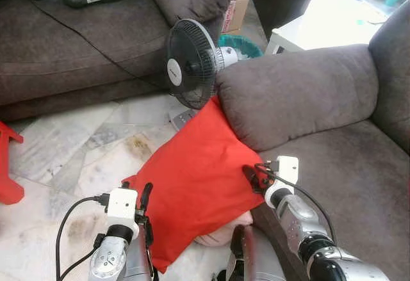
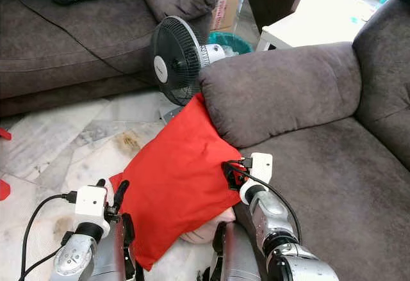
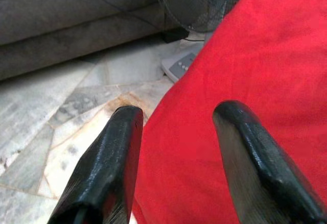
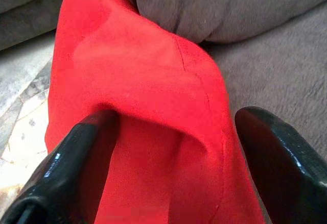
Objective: Move the pillow to the sofa from floor
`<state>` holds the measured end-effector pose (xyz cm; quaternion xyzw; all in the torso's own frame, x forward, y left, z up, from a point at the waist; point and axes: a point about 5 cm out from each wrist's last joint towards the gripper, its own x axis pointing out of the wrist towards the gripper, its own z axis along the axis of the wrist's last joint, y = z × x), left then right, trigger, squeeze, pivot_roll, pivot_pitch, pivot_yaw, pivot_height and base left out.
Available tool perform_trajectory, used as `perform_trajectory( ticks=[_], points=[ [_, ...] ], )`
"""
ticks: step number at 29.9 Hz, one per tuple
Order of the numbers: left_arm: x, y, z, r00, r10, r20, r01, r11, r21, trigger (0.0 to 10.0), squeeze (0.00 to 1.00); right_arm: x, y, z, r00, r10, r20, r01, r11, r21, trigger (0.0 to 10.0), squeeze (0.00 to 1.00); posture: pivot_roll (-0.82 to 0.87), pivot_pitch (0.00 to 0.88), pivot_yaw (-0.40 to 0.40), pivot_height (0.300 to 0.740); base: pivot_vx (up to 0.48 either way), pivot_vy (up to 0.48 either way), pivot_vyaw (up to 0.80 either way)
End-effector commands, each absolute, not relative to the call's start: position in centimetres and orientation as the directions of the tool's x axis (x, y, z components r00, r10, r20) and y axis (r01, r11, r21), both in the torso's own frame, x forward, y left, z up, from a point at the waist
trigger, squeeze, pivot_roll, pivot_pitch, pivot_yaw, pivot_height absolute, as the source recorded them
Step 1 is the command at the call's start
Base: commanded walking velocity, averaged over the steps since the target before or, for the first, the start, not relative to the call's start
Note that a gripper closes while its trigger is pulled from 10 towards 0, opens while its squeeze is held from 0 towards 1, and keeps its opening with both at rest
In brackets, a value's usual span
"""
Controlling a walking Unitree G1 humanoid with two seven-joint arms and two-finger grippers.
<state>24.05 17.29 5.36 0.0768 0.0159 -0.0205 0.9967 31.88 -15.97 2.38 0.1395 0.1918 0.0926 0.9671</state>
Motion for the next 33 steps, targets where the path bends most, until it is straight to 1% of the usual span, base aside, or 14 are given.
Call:
perform_trajectory(
  ticks=[1, 3, 4, 6, 7, 20, 33],
  points=[
    [23.6, 17.0, 5.3, 0.998, -0.040, -0.046, 0.047, 0.988, 0.147, 10.0, 0.00, 31.4, -16.3, 1.8, 0.906, 0.219, -0.363, -0.105, 0.945, 0.310, 10.0, 0.00, 0.23, 0.236, -0.173, 0.571, 0.000, 0.000, 0.00],
    [23.4, 16.9, 5.5, 0.998, -0.040, -0.042, 0.046, 0.988, 0.147, 10.0, 0.00, 31.2, -16.2, 1.6, 0.902, 0.221, -0.370, -0.106, 0.946, 0.306, 10.0, 0.00, 0.23, 0.246, -0.174, 0.571, 0.000, 0.000, 0.00],
    [23.3, 16.9, 5.6, 0.998, -0.039, -0.041, 0.045, 0.988, 0.147, 10.0, 0.00, 31.1, -16.2, 1.5, 0.900, 0.226, -0.373, -0.110, 0.946, 0.306, 3.8, 0.00, 0.23, 0.251, -0.175, 0.571, 0.000, 0.000, 0.00],
    [23.2, 16.9, 5.6, 0.998, -0.039, -0.041, 0.044, 0.988, 0.147, 10.0, 0.00, 31.1, -16.2, 1.5, 0.899, 0.228, -0.373, -0.113, 0.945, 0.305, 3.8, 0.00, 0.23, 0.253, -0.175, 0.571, 0.000, 0.000, 0.00],
    [22.9, 16.9, 5.7, 0.998, -0.037, -0.042, 0.043, 0.988, 0.146, 10.0, 0.00, 31.0, -16.1, 1.4, 0.899, 0.234, -0.371, -0.118, 0.944, 0.307, 0.0, 0.00, 0.23, 0.266, -0.176, 0.571, 0.000, 0.000, 0.00],
    [22.5, 16.7, 6.3, 0.998, -0.037, -0.042, 0.042, 0.989, 0.141, 10.0, 0.00, 30.8, -16.2, 1.3, 0.901, 0.245, -0.357, -0.122, 0.935, 0.332, 0.0, 0.00, 0.23, 0.297, -0.182, 0.571, 0.000, 0.000, 0.00],
    [22.7, 16.7, 6.6, 0.999, -0.028, -0.043, 0.034, 0.989, 0.141, 10.0, 0.00, 31.1, -16.2, 1.7, 0.913, 0.245, -0.327, -0.120, 0.925, 0.360, 0.0, 0.00, 0.23, 0.288, -0.185, 0.571, 0.000, 0.000, 0.00]
  ],
)
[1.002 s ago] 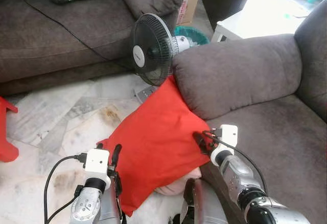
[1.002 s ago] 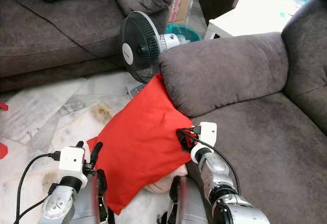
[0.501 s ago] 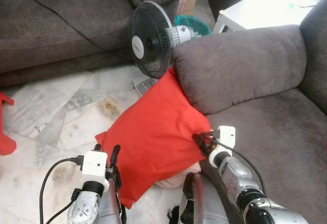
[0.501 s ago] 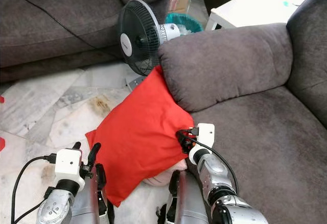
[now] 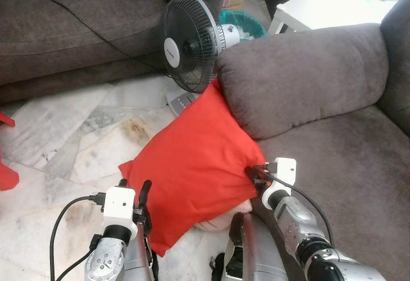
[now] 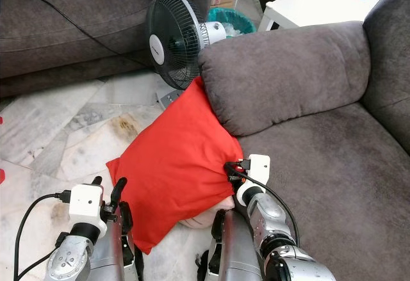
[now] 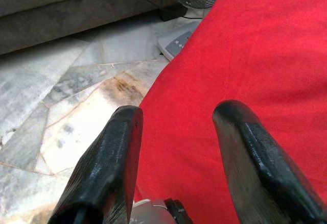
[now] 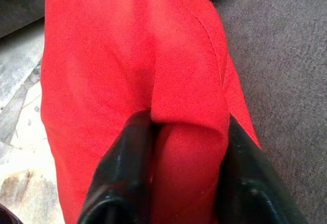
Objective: Move the pillow to the sofa from floor
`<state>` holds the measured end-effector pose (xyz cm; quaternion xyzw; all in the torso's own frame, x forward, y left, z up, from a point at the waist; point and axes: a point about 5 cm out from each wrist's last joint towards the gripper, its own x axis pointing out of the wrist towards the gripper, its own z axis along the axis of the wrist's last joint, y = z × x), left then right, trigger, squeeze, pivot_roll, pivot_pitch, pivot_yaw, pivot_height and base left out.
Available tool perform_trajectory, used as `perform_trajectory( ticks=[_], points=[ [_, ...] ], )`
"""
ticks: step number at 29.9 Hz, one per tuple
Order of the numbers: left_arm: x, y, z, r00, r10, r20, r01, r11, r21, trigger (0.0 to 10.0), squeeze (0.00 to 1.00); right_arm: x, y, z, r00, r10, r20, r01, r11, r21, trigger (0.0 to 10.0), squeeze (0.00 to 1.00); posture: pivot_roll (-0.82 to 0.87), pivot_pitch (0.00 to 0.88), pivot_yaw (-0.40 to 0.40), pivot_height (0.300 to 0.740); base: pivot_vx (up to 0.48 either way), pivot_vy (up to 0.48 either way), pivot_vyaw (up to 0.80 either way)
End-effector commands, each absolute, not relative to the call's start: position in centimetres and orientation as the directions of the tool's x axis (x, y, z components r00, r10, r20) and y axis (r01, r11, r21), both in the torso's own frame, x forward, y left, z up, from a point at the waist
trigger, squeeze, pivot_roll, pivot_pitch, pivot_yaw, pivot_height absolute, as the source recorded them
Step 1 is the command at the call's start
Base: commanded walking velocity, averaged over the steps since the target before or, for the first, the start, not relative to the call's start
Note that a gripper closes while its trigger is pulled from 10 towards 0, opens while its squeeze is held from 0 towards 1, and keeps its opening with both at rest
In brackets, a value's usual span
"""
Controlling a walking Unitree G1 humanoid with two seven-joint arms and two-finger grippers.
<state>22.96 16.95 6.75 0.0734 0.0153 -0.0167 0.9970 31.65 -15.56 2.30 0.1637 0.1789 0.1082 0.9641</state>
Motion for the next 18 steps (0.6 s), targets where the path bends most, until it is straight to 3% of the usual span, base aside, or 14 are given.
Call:
perform_trajectory(
  ticks=[1, 18],
  points=[
    [22.68, 16.65, 6.66, 0.999, -0.028, -0.043, 0.034, 0.989, 0.141, 10.0, 0.00, 31.12, -16.23, 1.75, 0.913, 0.245, -0.326, -0.120, 0.925, 0.359, 0.0, 0.00, 0.23, 0.288, -0.185, 0.571, 0.000, 0.000, 0.00],
    [23.05, 16.47, 6.64, 0.998, -0.036, -0.045, 0.042, 0.989, 0.139, 10.0, 0.00, 31.30, -16.51, 1.91, 0.913, 0.236, -0.333, -0.118, 0.933, 0.340, 0.0, 0.00, 0.23, 0.267, -0.180, 0.571, 0.000, 0.000, 0.00]
  ],
)
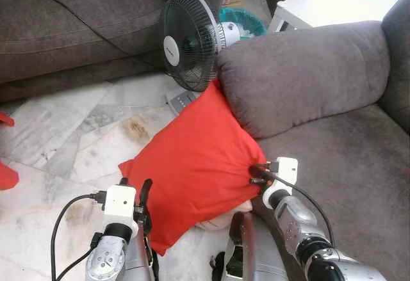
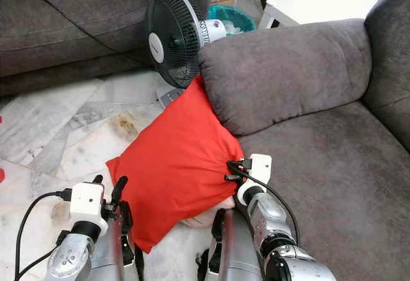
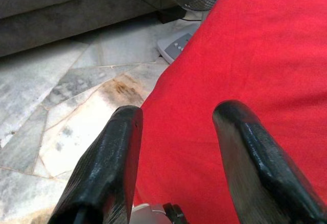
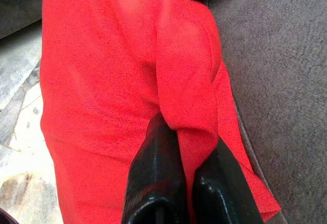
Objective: Move the pillow to the sofa from floor
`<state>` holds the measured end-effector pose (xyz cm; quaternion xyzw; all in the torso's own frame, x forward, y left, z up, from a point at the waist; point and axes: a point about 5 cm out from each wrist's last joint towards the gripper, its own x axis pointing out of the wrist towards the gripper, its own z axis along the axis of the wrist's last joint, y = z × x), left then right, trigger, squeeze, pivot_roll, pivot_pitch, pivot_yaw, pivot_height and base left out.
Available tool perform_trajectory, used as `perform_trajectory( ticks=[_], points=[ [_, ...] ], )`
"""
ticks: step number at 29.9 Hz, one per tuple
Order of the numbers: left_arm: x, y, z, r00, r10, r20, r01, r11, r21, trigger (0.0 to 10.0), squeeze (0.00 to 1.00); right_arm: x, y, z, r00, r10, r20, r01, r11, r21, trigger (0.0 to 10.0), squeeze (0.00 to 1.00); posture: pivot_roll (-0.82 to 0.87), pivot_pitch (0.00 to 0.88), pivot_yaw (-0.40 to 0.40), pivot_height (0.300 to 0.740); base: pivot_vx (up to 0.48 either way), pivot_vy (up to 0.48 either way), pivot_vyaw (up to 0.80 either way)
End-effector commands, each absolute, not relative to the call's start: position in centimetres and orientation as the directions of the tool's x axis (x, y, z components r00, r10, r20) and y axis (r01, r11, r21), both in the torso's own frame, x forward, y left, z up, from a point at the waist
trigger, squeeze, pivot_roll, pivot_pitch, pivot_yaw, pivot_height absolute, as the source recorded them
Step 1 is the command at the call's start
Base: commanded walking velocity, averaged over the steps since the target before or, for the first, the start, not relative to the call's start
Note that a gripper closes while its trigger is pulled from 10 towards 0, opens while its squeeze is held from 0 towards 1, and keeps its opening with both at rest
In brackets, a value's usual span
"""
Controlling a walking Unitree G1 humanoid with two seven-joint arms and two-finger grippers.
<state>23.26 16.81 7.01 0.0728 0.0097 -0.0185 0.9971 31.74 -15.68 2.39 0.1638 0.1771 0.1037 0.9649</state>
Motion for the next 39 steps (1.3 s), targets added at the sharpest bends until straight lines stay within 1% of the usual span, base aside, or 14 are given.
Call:
perform_trajectory(
  ticks=[1, 6, 16, 21, 24, 30, 31, 32, 33, 39],
  points=[
    [23.1, 16.5, 6.6, 0.998, -0.036, -0.045, 0.042, 0.989, 0.139, 10.0, 0.00, 31.3, -16.5, 2.0, 0.913, 0.238, -0.332, -0.120, 0.933, 0.339, 0.0, 0.00, 0.23, 0.266, -0.180, 0.571, 0.000, 0.000, 0.00],
    [23.5, 16.5, 6.5, 0.998, -0.035, -0.045, 0.041, 0.989, 0.140, 10.0, 0.00, 31.5, -16.2, 2.2, 0.907, 0.264, -0.327, -0.151, 0.931, 0.332, 0.0, 0.00, 0.23, 0.250, -0.179, 0.571, 0.000, 0.000, 0.00],
    [24.6, 16.8, 6.4, 0.998, -0.036, -0.043, 0.042, 0.988, 0.147, 10.0, 0.00, 31.7, -16.6, 2.6, 0.912, 0.282, -0.297, -0.181, 0.928, 0.325, 0.0, 0.00, 0.22, 0.196, -0.169, 0.571, 0.000, 0.000, 0.00],
    [25.2, 16.9, 6.3, 0.998, -0.041, -0.040, 0.046, 0.988, 0.149, 10.0, 0.00, 31.5, -17.1, 2.8, 0.925, 0.280, -0.256, -0.190, 0.926, 0.327, 0.0, 0.00, 0.20, 0.154, -0.160, 0.571, 0.000, 0.000, 0.00],
    [25.8, 16.9, 6.1, 0.998, -0.051, -0.042, 0.056, 0.987, 0.149, 10.0, 0.00, 31.4, -17.5, 3.1, 0.940, 0.279, -0.199, -0.201, 0.919, 0.339, 0.0, 0.00, 0.19, 0.118, -0.147, 0.571, 0.000, 0.000, 0.00],
    [26.8, 17.0, 6.1, 0.998, -0.060, -0.035, 0.064, 0.988, 0.142, 10.0, 0.00, 31.4, -17.4, 3.6, 0.950, 0.278, -0.142, -0.221, 0.920, 0.325, 0.0, 0.00, 0.17, 0.073, -0.124, 0.571, 0.000, 0.000, 0.00],
    [26.9, 17.0, 6.1, 0.997, -0.064, -0.035, 0.068, 0.987, 0.142, 10.0, 0.00, 31.4, -17.4, 3.8, 0.951, 0.281, -0.130, -0.229, 0.919, 0.320, 1.2, 0.00, 0.16, 0.063, -0.116, 0.571, 0.000, 0.000, 0.00],
    [27.0, 16.9, 6.1, 0.997, -0.068, -0.035, 0.072, 0.987, 0.144, 10.0, 0.00, 31.4, -17.3, 3.9, 0.951, 0.284, -0.121, -0.234, 0.919, 0.317, 1.2, 0.00, 0.16, 0.060, -0.113, 0.571, 0.000, 0.000, 0.00],
    [27.1, 16.9, 6.1, 0.997, -0.073, -0.035, 0.077, 0.986, 0.145, 10.0, 0.00, 31.4, -17.4, 4.1, 0.956, 0.274, -0.103, -0.231, 0.922, 0.312, 10.0, 0.00, 0.15, 0.052, -0.105, 0.571, 0.000, 0.000, 0.00],
    [27.7, 16.9, 6.2, 0.996, -0.088, -0.022, 0.091, 0.985, 0.148, 10.0, 0.00, 31.3, -17.7, 4.5, 0.967, 0.246, -0.065, -0.214, 0.926, 0.310, 10.0, 0.00, 0.15, 0.035, -0.081, 0.571, 0.000, 0.000, 0.00]
  ],
)
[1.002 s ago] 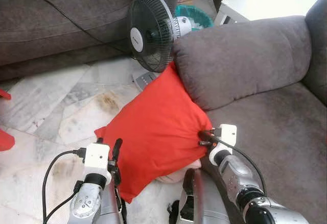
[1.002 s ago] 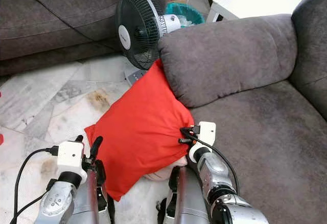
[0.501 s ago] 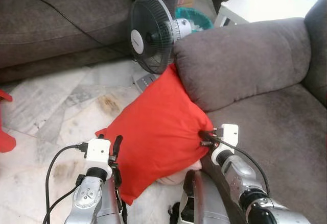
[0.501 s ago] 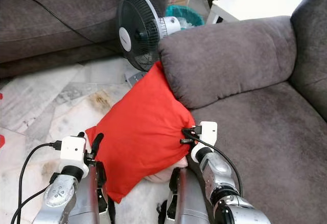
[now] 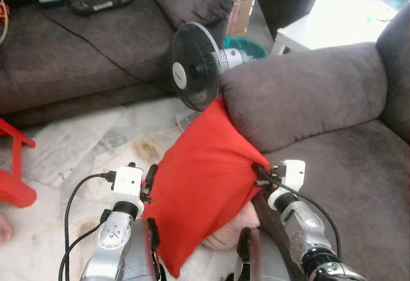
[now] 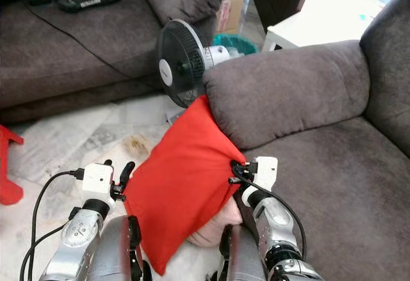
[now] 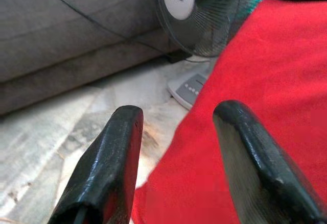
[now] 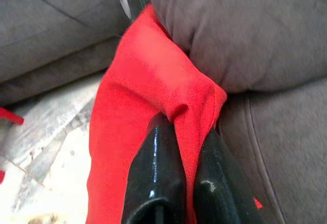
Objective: Move the pillow to the sofa from floor
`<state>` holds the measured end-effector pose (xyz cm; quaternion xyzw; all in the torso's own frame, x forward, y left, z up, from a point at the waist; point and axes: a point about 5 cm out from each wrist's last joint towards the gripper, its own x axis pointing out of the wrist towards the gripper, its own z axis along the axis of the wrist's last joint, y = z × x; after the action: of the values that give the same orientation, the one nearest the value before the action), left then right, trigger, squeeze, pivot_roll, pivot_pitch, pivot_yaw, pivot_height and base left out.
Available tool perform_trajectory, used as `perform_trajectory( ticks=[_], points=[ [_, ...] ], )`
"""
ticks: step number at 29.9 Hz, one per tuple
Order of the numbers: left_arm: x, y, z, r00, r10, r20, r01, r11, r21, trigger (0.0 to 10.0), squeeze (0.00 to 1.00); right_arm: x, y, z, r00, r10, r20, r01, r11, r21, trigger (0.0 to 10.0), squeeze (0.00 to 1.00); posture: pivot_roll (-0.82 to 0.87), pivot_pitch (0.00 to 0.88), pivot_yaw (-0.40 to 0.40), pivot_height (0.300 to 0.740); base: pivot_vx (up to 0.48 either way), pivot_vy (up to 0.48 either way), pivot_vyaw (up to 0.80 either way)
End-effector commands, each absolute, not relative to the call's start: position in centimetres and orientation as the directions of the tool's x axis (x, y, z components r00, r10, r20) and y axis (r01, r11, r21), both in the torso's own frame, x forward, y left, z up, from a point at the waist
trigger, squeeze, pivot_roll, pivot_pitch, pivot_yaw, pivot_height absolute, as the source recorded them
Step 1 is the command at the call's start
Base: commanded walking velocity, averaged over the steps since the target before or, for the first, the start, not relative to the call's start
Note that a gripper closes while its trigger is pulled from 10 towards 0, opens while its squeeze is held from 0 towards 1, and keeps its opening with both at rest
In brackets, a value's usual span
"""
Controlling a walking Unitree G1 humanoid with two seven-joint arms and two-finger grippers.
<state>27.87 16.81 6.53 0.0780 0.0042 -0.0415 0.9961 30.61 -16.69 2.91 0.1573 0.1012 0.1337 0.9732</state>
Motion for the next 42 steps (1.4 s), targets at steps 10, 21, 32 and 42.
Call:
perform_trajectory(
  ticks=[10, 21, 32, 42],
  points=[
    [27.8, 17.2, 6.1, 0.995, -0.099, -0.009, 0.099, 0.983, 0.152, 10.0, 0.00, 29.6, -17.8, 4.8, 0.977, 0.215, 0.006, -0.207, 0.936, 0.286, 10.0, 0.00, 0.13, 0.016, -0.058, 0.571, 0.000, 0.000, 0.00],
    [28.3, 16.8, 6.1, 0.993, -0.122, 0.000, 0.120, 0.982, 0.148, 10.0, 0.00, 29.8, -17.4, 6.3, 0.979, 0.192, 0.064, -0.202, 0.934, 0.296, 10.0, 0.00, 0.13, 0.000, -0.054, 0.590, 0.000, 0.000, 0.00],
    [28.4, 17.0, 6.0, 0.993, -0.122, 0.001, 0.121, 0.981, 0.153, 10.0, 0.00, 29.7, -17.2, 6.4, 0.979, 0.193, 0.061, -0.203, 0.933, 0.298, 10.0, 0.00, 0.13, 0.000, -0.048, 0.629, 0.000, 0.000, 0.00],
    [28.3, 17.1, 6.0, 0.992, -0.124, 0.001, 0.123, 0.980, 0.158, 10.0, 0.00, 29.6, -17.1, 6.3, 0.980, 0.189, 0.058, -0.198, 0.931, 0.305, 10.0, 0.00, 0.14, 0.000, -0.046, 0.659, 0.000, 0.000, 0.00]
  ],
)
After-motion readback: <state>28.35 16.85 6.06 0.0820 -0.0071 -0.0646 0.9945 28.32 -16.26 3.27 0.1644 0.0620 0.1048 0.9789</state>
